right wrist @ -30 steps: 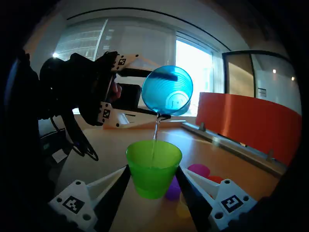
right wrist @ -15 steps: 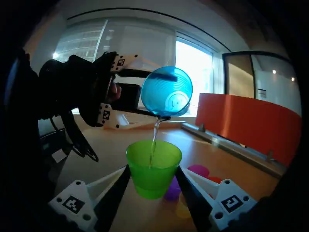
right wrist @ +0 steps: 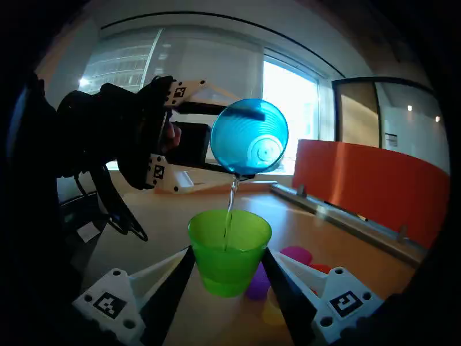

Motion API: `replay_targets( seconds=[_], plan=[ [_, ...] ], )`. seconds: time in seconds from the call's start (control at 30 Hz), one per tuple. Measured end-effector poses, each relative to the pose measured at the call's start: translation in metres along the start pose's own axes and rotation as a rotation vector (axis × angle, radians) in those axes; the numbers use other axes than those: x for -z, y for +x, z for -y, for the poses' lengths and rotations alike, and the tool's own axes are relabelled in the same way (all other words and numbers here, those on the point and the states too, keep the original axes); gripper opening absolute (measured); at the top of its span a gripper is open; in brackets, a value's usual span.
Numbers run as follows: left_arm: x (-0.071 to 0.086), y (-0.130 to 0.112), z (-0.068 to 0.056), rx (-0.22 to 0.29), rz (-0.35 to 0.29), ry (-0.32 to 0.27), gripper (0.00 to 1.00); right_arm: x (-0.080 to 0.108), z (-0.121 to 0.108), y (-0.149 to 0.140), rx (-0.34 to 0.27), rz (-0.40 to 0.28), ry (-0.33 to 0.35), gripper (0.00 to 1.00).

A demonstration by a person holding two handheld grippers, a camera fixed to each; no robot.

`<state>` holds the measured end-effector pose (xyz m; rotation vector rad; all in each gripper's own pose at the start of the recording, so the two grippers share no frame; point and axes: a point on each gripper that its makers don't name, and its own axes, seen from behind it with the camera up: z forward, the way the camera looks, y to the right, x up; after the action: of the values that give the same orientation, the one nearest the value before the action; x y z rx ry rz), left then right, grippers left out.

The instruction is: Pour water

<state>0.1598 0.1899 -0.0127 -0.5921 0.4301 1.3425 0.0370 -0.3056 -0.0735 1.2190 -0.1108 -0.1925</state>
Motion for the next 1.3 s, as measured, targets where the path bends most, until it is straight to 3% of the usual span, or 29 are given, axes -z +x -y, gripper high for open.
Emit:
replay_targets(
  seconds=[1.3],
  plan=[
    [0.0023,0.0084,0.0012,-0.059,-0.004,0.012,0.79,0.0005,-0.0008,0.0005,-0.005,-0.004,-0.005,0.85]
  ],
)
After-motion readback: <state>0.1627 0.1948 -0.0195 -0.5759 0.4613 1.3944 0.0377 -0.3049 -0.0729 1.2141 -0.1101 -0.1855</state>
